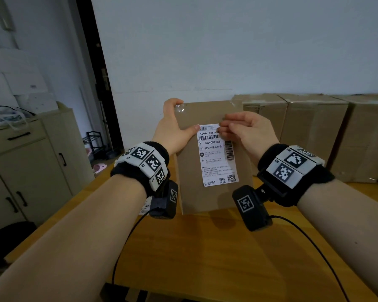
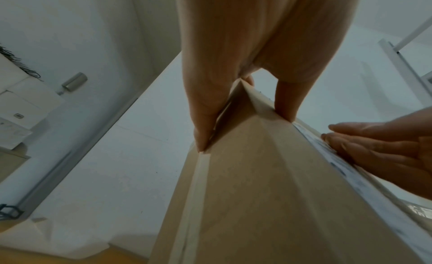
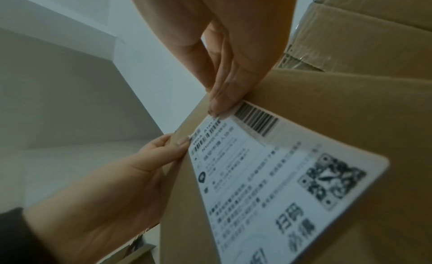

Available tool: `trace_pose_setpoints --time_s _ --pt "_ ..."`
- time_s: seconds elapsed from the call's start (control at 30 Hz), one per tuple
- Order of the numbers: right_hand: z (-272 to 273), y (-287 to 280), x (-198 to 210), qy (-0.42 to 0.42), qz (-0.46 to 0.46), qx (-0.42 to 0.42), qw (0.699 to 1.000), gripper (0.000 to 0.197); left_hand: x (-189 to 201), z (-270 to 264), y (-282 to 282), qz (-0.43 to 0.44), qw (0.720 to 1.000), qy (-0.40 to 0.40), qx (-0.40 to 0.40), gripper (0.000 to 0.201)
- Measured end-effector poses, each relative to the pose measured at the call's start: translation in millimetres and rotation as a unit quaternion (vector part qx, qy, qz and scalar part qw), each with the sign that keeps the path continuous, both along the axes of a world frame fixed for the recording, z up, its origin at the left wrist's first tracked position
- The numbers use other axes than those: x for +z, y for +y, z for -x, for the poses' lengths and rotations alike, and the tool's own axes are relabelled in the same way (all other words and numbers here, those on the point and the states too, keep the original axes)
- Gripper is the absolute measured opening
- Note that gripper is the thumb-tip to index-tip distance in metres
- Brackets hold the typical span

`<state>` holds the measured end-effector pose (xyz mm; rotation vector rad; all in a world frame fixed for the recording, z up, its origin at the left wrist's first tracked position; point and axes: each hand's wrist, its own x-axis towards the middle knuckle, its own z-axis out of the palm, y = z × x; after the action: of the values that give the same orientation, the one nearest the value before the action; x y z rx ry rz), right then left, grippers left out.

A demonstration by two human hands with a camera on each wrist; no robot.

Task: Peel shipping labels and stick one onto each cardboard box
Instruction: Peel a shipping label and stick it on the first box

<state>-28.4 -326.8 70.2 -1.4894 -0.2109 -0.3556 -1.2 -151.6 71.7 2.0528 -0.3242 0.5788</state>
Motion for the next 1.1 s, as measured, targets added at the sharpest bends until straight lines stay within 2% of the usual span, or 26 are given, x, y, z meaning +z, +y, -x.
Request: trace_pose_setpoints --time_s 0.1,0.2,0.3,0.43,0.63,0.9,1.1 --pt "3 7 -1 -0.002 0.018 0.033 0.999 0.022 1 0 0 0.0 1.0 0.004 0.001 0.063" --pt "5 13 -3 0.017 0.021 0.05 0.998 0.021 1 2 1 -0.003 1.0 0.005 -0.001 0.075" --pt "8 12 -6 0.05 0.013 0.051 0.997 0.018 1 2 0 -0.007 1.0 0.01 0.0 0.086" --pt "20 2 -15 0.108 0.037 0.097 0.989 0.015 0 0 -1 -0.001 1.0 0.013 0.001 0.093" --pt "31 -6 -34 0.18 0.047 0.13 0.974 0.016 -9 1 -3 0.001 1.0 0.023 0.009 0.129" --pt "41 5 -40 0.235 0.066 0.22 0.944 0.02 -8 4 -5 -0.026 0.999 0.032 0.007 0.128" --pt "39 13 -42 0.232 0.09 0.221 0.943 0.02 -10 6 -4 -0.028 0.999 0.013 0.011 0.122"
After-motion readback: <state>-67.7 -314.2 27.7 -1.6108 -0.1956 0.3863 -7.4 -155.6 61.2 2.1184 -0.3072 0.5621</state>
